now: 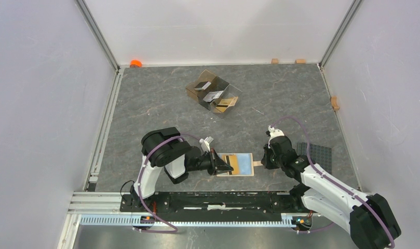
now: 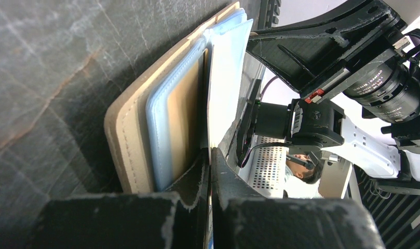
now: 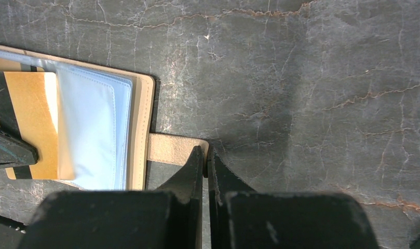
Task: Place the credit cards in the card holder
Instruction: Insert the credit card into the card holder.
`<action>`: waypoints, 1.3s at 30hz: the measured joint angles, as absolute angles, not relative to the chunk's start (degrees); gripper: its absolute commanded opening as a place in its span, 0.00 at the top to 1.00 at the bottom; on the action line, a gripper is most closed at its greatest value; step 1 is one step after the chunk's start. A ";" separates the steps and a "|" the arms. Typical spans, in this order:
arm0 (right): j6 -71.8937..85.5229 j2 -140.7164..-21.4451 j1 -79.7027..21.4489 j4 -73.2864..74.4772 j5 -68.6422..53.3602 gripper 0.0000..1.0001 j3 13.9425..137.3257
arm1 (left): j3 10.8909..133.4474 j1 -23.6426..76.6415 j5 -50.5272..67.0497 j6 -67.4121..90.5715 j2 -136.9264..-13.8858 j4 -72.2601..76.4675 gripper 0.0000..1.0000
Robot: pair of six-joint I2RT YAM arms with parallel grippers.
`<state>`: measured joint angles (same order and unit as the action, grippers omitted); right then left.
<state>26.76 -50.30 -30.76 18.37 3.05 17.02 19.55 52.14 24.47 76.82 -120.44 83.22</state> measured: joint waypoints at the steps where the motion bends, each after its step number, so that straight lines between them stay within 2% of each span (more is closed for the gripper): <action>1: 26.79 -50.30 -30.76 18.37 3.05 1.00 17.02 | 19.55 52.14 24.51 76.82 -120.49 83.26 0.98; 13: 26.96 -50.61 -30.83 18.11 3.20 1.00 17.02 | 21.12 51.46 26.06 76.53 -121.16 82.87 0.98; 19: 26.94 -50.87 -30.87 17.65 4.23 1.00 17.02 | 26.28 50.92 26.65 76.53 -122.28 79.42 0.98; 39: 26.92 -51.09 -30.98 17.39 4.60 1.00 17.12 | 31.42 52.99 26.52 73.38 -119.20 67.85 0.98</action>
